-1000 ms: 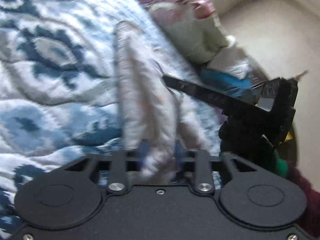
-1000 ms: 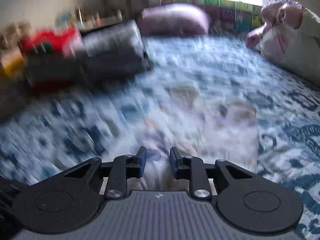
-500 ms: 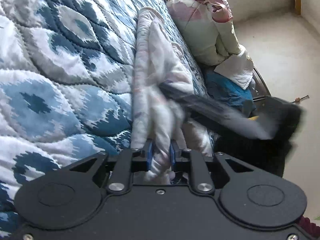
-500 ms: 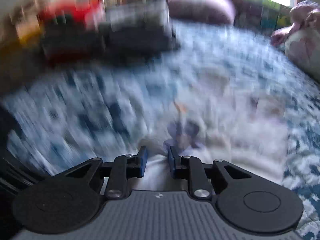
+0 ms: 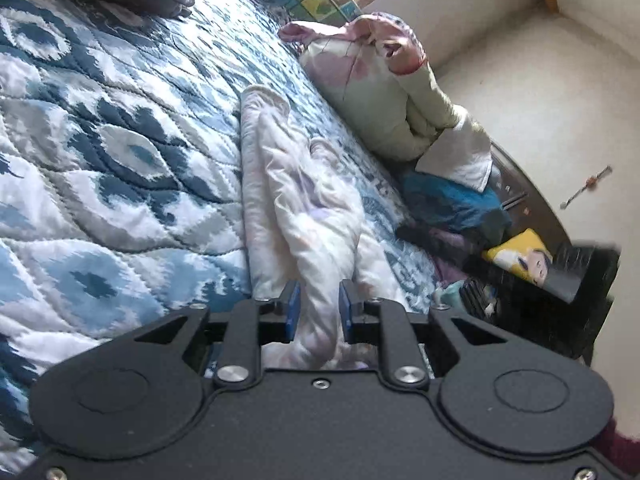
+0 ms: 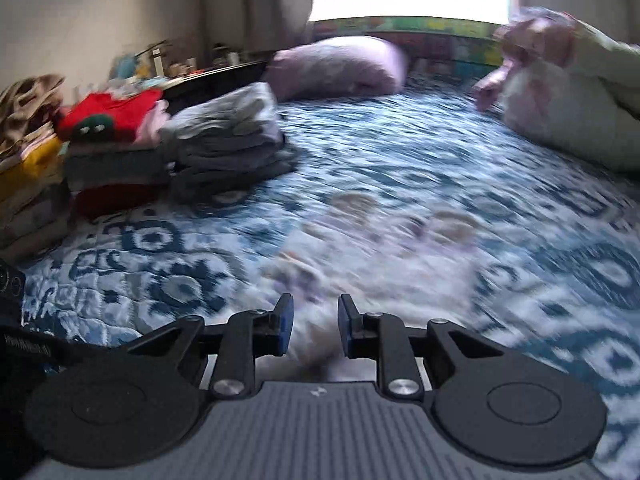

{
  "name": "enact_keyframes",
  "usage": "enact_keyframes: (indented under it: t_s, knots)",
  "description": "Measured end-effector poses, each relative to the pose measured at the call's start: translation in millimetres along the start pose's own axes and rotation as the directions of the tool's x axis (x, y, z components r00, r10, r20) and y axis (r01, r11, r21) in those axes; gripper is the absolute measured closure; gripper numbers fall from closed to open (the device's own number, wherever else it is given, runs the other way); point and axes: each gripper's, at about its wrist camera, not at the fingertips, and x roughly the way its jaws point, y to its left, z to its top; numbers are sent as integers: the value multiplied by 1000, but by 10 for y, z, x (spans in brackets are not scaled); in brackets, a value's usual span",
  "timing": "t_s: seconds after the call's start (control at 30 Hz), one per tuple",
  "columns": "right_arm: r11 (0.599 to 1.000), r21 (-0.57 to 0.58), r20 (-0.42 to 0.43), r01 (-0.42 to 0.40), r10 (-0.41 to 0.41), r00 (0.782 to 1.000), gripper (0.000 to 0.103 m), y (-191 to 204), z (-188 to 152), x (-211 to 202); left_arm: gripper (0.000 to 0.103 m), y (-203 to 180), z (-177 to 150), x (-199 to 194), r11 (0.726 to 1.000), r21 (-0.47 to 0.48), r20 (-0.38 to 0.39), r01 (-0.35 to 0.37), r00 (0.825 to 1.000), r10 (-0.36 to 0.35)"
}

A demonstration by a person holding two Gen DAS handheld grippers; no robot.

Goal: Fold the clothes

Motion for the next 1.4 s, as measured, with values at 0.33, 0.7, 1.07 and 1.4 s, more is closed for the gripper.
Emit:
enact_keyframes:
  t_s: [0.33, 0.7, 1.07, 1.4]
  knots:
    - [973, 220, -69, 66, -51, 996, 74, -435, -764, -197, 77, -172, -82, 292, 967, 129, 17, -221, 975, 221]
    - [988, 152, 122, -14, -4, 992, 74, -357, -676, -334, 77, -818, -4, 508, 828, 499, 154, -255, 967, 205]
    - [987, 159, -19, -4, 7, 1000, 79, -433, -800, 204, 75, -475, -146, 1065, 757, 575, 49, -311, 936, 347]
    - [848, 524, 133, -84, 16, 991, 45, -868, -1040, -508, 45, -283, -169, 176, 962, 62, 27, -264, 964, 263]
